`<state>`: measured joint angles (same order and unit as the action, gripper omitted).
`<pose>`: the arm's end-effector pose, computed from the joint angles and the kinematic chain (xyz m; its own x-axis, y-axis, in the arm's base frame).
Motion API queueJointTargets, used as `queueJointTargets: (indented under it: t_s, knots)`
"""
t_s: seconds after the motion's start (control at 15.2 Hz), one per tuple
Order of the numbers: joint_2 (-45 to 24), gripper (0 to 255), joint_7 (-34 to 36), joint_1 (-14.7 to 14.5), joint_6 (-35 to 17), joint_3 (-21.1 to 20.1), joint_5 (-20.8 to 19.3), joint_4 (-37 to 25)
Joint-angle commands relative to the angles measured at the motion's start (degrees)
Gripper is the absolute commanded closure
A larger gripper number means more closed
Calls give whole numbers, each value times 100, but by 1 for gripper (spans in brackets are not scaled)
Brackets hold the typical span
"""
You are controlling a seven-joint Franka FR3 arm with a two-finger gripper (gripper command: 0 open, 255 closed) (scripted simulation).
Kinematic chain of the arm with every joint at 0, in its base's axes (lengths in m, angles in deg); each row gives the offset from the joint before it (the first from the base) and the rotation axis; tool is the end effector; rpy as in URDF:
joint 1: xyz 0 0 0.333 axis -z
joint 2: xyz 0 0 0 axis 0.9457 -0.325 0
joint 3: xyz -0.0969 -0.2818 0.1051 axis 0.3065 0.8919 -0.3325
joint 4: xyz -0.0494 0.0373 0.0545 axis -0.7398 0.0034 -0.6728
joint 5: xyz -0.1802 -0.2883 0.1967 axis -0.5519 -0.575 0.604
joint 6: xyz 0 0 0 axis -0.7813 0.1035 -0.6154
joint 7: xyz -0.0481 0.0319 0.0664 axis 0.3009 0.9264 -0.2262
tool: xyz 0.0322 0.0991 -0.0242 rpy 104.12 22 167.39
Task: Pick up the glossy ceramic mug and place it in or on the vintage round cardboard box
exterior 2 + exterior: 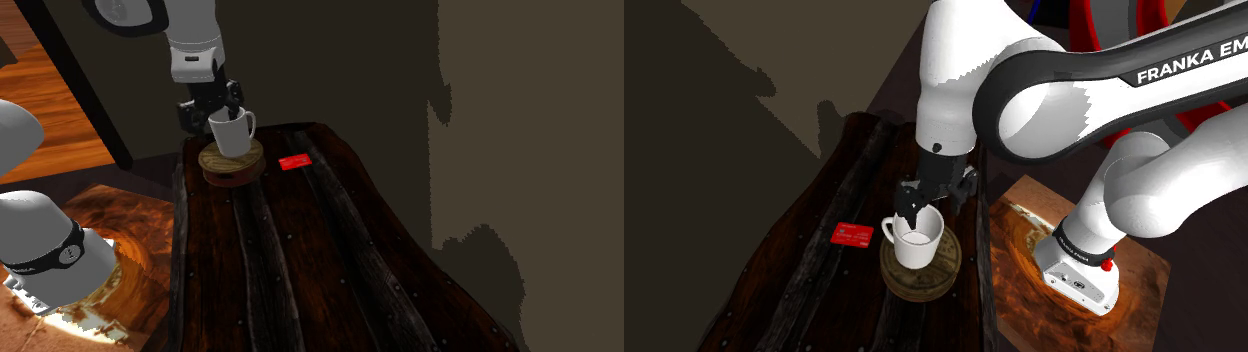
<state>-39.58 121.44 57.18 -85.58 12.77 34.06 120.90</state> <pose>0.2531 0.2937 0.4014 0.9390 -0.3246 -0.1138 -0.3322 -0.9416 -0.0553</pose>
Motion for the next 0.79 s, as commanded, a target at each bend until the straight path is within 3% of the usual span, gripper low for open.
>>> queueJointTargets:
  t_s: [0.0, 0.2, 0.73]
  knots:
    - [97, 0, 5, 12, 223, 82, -51, -123]
    - [300, 0, 25, 52, 816, 297, -195, -502]
    - [300, 0, 25, 52, 816, 297, -195, -502]
